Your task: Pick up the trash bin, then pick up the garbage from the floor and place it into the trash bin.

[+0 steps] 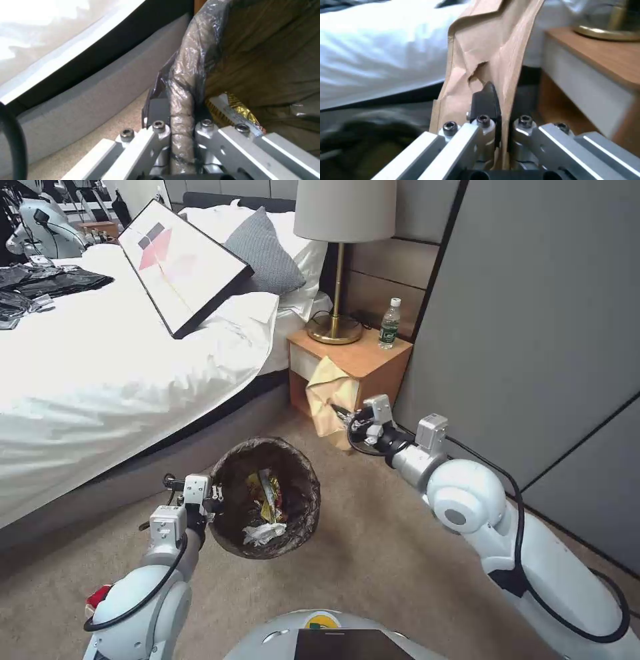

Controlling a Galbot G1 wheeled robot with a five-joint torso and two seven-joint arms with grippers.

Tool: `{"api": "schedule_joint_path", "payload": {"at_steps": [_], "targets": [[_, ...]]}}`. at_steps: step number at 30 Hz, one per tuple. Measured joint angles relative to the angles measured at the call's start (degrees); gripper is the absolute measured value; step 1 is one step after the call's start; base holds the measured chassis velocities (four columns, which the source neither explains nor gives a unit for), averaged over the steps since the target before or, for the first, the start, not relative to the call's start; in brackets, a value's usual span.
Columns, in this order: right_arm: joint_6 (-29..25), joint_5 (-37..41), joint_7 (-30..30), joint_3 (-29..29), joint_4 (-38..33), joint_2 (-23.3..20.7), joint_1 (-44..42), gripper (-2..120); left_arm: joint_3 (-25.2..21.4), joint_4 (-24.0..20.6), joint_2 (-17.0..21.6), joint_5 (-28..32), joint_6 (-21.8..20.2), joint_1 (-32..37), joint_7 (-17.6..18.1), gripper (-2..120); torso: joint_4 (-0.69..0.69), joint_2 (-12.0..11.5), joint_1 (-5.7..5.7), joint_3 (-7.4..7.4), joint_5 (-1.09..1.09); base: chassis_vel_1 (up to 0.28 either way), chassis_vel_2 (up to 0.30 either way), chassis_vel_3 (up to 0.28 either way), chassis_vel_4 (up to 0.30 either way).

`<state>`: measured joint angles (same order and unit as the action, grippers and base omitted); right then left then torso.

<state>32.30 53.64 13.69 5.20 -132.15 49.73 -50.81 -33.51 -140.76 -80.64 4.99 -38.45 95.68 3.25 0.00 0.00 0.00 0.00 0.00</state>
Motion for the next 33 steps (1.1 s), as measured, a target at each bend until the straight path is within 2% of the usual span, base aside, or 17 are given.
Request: {"api": "schedule_joint_path", "payload": {"at_steps": [9,11,15,18,33], "targets": [[0.79,0.12,-4.74,-6.25,-0.42,-1.38,6.01,0,0.17,0.18,-0.10,-0.29,0.00,-0.06,-0.01,2,0.00,0.00,0.00,0.00,0.00,0.000,0.000,0.000,0.000],[0.84,0.38,-5.08,-10.49,-0.48,-1.97,9.55,0,0.25,0.23,-0.04,-0.34,0.00,-0.09,-0.02,2,0.00,0.00,0.00,0.00,0.00,0.000,0.000,0.000,0.000],[1.13,0.88,-5.10,-14.50,-0.52,-2.15,12.49,0,0.26,0.25,-0.02,-0.37,0.00,-0.16,-0.02,2,0.01,0.00,0.00,0.00,0.00,0.000,0.000,0.000,0.000],[2.05,1.55,-4.93,-19.96,0.04,-1.28,15.85,0,0.20,0.26,-0.08,-0.38,0.00,-0.19,-0.03,2,0.01,0.00,0.00,0.00,0.00,0.000,0.000,0.000,0.000],[4.31,1.83,-1.76,-28.09,1.39,-0.92,16.15,0,0.07,0.27,-0.03,-0.27,-0.03,-0.37,-0.05,2,-0.01,0.00,0.00,0.00,0.00,0.000,0.000,0.000,0.000]]}}
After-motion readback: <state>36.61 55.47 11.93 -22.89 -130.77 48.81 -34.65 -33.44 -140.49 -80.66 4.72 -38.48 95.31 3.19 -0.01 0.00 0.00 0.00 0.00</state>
